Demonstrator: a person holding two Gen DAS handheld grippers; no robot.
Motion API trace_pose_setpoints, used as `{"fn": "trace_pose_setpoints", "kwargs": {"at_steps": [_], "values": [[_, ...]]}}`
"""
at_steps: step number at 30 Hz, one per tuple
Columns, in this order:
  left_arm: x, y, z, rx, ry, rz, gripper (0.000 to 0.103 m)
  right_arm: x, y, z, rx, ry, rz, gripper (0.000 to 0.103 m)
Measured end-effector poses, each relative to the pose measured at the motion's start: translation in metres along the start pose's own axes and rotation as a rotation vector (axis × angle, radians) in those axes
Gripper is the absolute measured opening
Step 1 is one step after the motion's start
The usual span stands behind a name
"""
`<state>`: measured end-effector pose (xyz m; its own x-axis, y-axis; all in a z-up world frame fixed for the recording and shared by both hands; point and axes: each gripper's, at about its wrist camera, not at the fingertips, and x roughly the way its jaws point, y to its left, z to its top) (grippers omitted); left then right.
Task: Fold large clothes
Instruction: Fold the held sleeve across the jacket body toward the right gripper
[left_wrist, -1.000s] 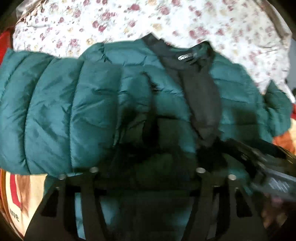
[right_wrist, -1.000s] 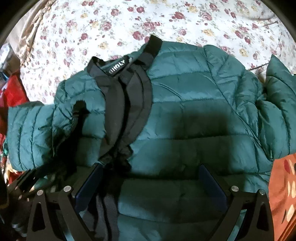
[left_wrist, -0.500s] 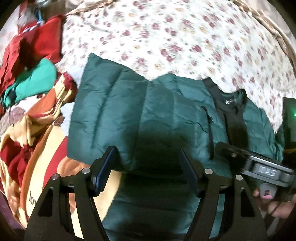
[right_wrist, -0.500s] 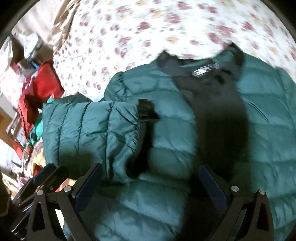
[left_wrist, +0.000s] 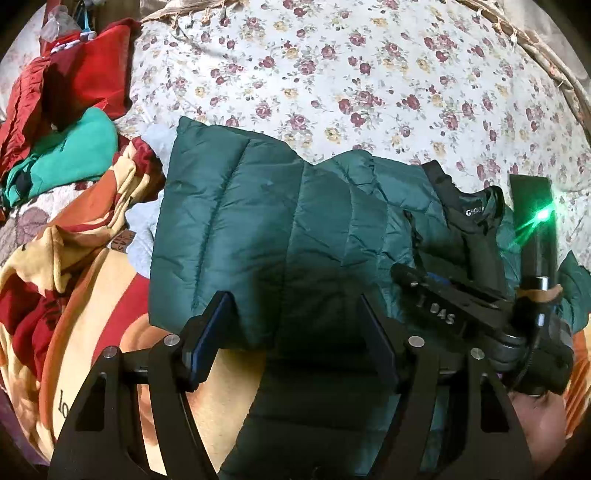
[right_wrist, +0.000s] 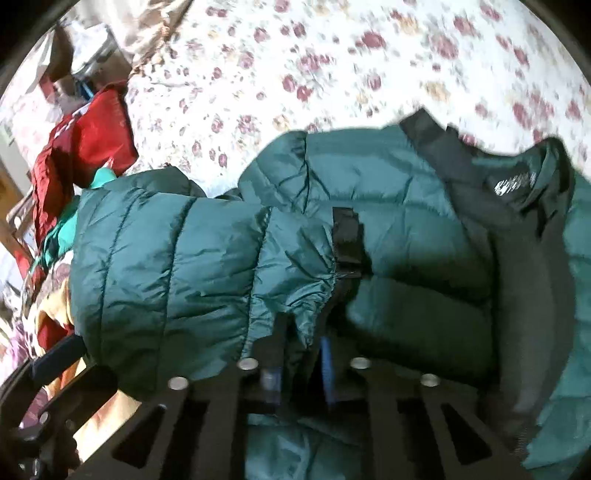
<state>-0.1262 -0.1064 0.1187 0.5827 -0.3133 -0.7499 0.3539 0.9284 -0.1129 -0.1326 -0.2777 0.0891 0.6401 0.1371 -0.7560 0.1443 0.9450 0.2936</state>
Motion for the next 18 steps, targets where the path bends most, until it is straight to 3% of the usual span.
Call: {"fn": "trace_pose_setpoints", "kwargs": {"at_steps": [4,7,12,14,15,18], "values": [[-0.010,0.001,0.000,-0.022,-0.016,-0.037,0.070,-0.031,-0.012,0.001,-0.031,-0.058,-0.054,0.012],[-0.023,-0.001,0.000,-0.035,-0.068,-0.071,0.070,-0.052,-0.034,0.000,-0.047,-0.072,-0.149,0.009],[-0.022,-0.014,-0.005,0.018,-0.086,-0.031,0.070,-0.072,-0.088,-0.008,-0.055,-0.052,-0.341,0.005],[-0.016,-0.017,-0.006,0.023,-0.066,-0.026,0.070,-0.079,-0.105,-0.010,-0.037,-0.047,-0.371,0.005],[-0.014,-0.017,-0.007,0.021,-0.059,-0.027,0.070,-0.084,-0.116,-0.010,0.003,-0.044,-0.343,0.005],[-0.017,-0.017,-0.006,0.007,-0.069,-0.039,0.070,-0.093,-0.131,-0.011,0.136,-0.033,-0.095,0.008]]}}
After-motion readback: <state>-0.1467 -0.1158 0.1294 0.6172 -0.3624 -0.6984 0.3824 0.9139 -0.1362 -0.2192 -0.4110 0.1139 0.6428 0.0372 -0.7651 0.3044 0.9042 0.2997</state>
